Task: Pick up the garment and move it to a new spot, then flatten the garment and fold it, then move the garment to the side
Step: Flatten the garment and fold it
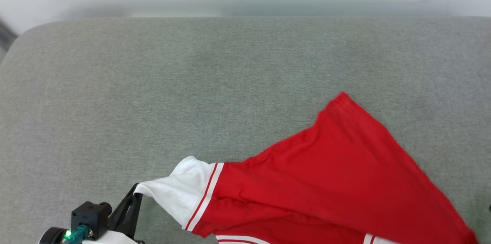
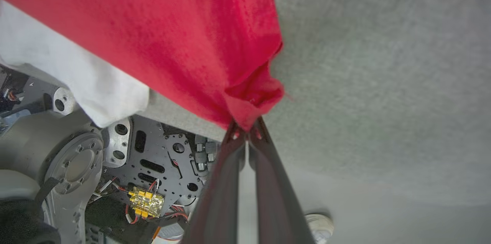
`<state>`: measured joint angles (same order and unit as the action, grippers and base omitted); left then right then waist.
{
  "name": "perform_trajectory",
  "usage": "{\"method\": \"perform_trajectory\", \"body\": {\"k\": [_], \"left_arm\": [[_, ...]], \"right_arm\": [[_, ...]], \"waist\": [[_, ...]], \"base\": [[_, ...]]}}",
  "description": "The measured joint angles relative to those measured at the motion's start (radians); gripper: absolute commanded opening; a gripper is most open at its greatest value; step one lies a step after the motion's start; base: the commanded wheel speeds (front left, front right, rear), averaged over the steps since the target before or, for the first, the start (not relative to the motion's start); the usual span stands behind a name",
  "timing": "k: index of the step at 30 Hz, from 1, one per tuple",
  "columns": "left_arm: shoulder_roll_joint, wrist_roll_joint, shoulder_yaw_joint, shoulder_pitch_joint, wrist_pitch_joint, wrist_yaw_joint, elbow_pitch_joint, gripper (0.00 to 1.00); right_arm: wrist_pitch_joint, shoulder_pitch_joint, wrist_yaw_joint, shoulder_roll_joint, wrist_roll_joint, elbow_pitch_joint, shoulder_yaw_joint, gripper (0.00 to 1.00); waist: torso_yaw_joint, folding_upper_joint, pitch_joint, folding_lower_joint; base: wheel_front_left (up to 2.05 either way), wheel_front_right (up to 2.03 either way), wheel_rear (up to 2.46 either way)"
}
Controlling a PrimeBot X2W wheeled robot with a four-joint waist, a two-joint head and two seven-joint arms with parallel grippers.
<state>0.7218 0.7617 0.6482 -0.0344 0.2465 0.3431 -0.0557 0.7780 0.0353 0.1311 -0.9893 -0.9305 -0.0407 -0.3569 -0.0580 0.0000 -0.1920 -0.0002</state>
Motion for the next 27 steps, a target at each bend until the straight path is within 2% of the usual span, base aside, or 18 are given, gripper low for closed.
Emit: {"method": "perform_trajectory", "body": {"k": [6, 8, 12, 16, 19, 23, 27], "left_arm": [[-0.001, 0.001, -0.002, 0.003, 0.001, -0.001, 0.004, 0.00], [-0.001, 0.001, -0.002, 0.003, 0.003, -0.001, 0.006, 0.00], [0.000, 0.001, 0.000, 0.003, 0.002, -0.004, 0.008, 0.00], [-0.001, -0.003, 0.006, -0.009, -0.001, -0.006, 0.003, 0.00], [-0.007, -0.012, 0.010, -0.031, -0.005, -0.008, -0.001, 0.00], [-0.016, -0.027, 0.019, -0.066, -0.007, -0.017, -0.002, 0.00], [-0.032, -0.038, 0.024, -0.103, -0.011, -0.027, 0.003, 0.00]], "right_arm": [[-0.050, 0.089, 0.000, 0.076, 0.025, -0.028, 0.051, 0.00], [-0.060, 0.087, 0.000, 0.087, 0.038, -0.028, 0.088, 1.00], [-0.062, 0.046, 0.000, 0.084, 0.047, 0.030, 0.162, 1.00], [-0.049, -0.049, 0.000, 0.071, 0.047, 0.115, 0.259, 1.00], [-0.004, -0.144, 0.000, 0.050, 0.053, 0.178, 0.294, 1.00], [0.087, -0.297, 0.000, 0.031, 0.077, 0.234, 0.268, 1.00], [0.195, -0.470, 0.000, 0.042, 0.117, 0.241, 0.165, 1.00]], "waist": [[0.022, 0.0000, -0.010, 0.0001], [0.027, 0.0000, -0.009, 0.0001], [0.029, 0.0000, -0.005, 0.0000], [0.021, 0.0000, -0.016, 0.0001], [0.011, 0.0000, -0.035, 0.0002], [-0.010, 0.0000, -0.066, 0.0002], [-0.035, 0.0000, -0.104, 0.0003]], "base": [[0.00, 0.00, 0.00], [0.00, 0.00, 0.00], [0.00, 0.00, 0.00], [0.00, 0.00, 0.00], [0.00, 0.00, 0.00], [0.00, 0.00, 0.00], [0.00, 0.00, 0.00]]}}
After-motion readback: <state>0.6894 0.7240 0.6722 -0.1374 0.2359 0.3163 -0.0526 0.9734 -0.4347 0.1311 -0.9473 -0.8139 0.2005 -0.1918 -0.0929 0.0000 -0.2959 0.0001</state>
